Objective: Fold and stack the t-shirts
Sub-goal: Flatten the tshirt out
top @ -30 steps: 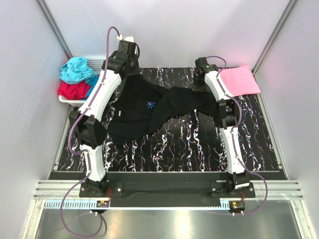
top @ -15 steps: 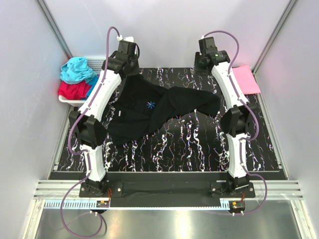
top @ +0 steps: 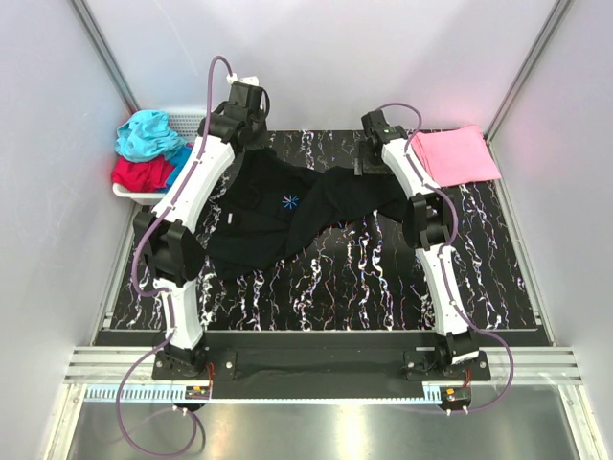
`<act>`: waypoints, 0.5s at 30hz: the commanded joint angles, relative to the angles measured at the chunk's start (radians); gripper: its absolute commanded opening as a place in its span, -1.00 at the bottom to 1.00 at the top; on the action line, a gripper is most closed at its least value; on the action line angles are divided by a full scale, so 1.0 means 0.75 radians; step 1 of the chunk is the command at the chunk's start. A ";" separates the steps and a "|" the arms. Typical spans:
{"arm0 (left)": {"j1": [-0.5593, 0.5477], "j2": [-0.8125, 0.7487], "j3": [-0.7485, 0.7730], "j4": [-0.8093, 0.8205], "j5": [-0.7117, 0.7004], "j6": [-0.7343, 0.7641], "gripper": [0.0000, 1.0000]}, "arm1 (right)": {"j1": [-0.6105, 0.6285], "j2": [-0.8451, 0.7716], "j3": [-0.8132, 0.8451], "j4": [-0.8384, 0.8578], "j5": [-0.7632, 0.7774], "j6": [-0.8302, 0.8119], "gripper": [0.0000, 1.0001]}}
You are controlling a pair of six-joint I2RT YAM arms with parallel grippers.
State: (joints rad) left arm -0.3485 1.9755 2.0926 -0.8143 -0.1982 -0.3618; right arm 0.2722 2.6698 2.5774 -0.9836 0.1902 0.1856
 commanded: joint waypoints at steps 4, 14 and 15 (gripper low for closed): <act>-0.002 -0.049 0.000 0.053 0.004 0.022 -1.00 | -0.030 -0.058 0.077 0.086 -0.031 -0.012 0.62; 0.000 -0.045 -0.004 0.053 0.009 0.018 -1.00 | -0.052 -0.007 0.006 0.095 -0.206 -0.004 0.48; 0.000 -0.047 -0.004 0.053 0.005 0.016 -1.00 | -0.052 -0.013 -0.004 0.095 -0.237 0.002 0.37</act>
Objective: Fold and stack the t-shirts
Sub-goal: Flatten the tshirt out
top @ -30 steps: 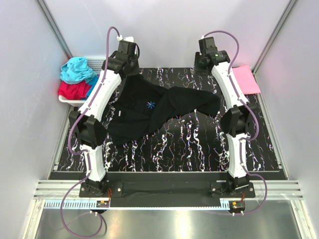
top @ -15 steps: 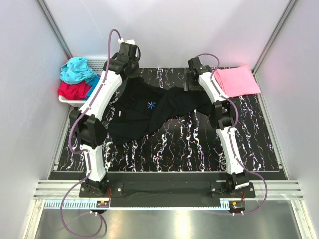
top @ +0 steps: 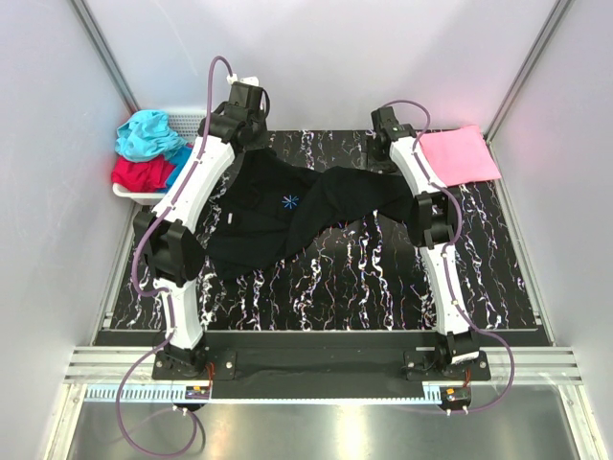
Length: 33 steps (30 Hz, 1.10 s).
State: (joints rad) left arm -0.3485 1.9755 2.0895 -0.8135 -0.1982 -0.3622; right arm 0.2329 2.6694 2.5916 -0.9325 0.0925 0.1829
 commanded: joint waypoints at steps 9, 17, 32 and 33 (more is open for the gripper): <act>0.000 -0.047 -0.006 0.052 -0.008 0.017 -1.00 | 0.002 -0.103 -0.123 0.043 -0.219 0.047 -0.12; 0.000 -0.032 -0.004 0.054 -0.002 0.015 -1.00 | 0.058 -0.282 -0.271 0.035 0.087 0.022 -1.00; 0.039 0.127 0.165 0.021 -0.020 -0.008 -1.00 | 0.147 -0.971 -0.587 -0.186 0.267 0.157 -1.00; 0.045 0.158 0.208 0.021 -0.022 -0.010 -1.00 | 0.160 -1.016 -0.647 -0.200 0.253 0.173 -1.00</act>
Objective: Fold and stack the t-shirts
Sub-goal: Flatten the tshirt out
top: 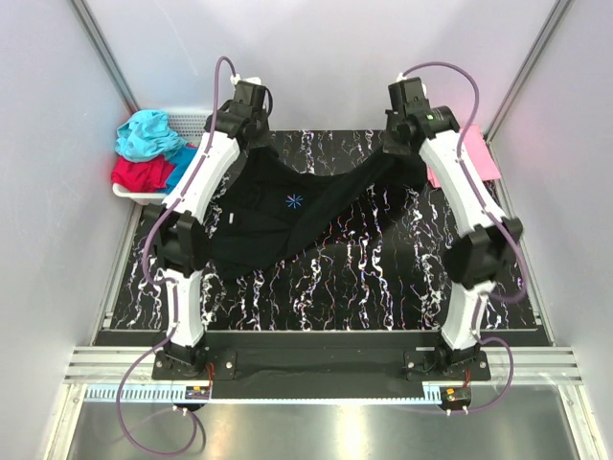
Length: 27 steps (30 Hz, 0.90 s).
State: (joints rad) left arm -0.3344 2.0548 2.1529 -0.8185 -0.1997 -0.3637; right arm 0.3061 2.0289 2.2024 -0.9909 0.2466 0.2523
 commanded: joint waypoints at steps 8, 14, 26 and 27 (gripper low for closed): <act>0.069 0.173 0.255 0.026 -0.006 -0.065 -1.00 | 0.166 -0.602 -0.844 -0.241 -0.228 0.355 -1.00; 0.074 0.195 0.267 0.044 0.011 -0.065 -1.00 | 0.205 -0.817 -1.216 -0.309 -0.282 0.500 -0.01; 0.074 0.163 0.234 0.046 0.017 -0.059 -1.00 | 0.212 -0.424 -0.822 -0.184 0.082 0.439 0.33; 0.074 0.148 0.228 0.048 0.015 -0.055 -1.00 | 0.212 -0.376 -0.793 -0.178 0.084 0.441 0.32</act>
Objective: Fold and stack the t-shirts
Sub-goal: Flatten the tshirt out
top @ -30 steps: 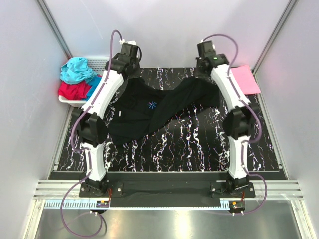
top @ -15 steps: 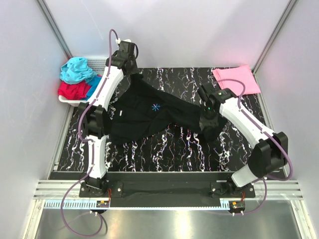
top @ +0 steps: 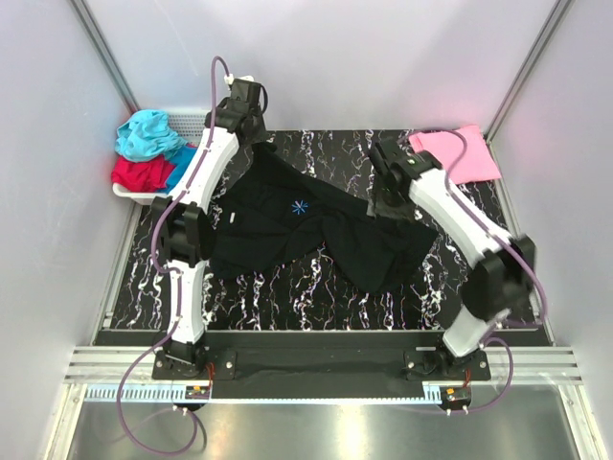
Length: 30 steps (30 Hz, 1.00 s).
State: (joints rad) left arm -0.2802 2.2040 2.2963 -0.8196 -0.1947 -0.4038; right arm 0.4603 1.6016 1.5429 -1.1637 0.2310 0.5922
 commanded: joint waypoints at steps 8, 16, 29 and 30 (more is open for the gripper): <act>0.003 -0.126 -0.073 0.066 -0.002 0.023 -1.00 | -0.121 0.489 0.060 0.324 0.062 -0.012 0.07; 0.018 -0.157 -0.147 0.091 0.018 0.019 -1.00 | -0.299 0.558 0.015 0.473 0.081 -0.108 0.04; 0.028 -0.149 -0.151 0.091 0.022 0.023 -1.00 | -0.434 0.568 -0.077 0.584 0.060 -0.115 0.26; 0.030 -0.149 -0.151 0.091 0.024 0.021 -1.00 | -0.446 0.560 -0.087 0.590 0.076 -0.113 0.28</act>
State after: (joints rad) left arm -0.2684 2.1548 2.1818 -0.7914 -0.1894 -0.3962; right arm 0.1600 2.0579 1.4986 -0.7620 0.2501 0.5098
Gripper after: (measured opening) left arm 0.009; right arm 0.629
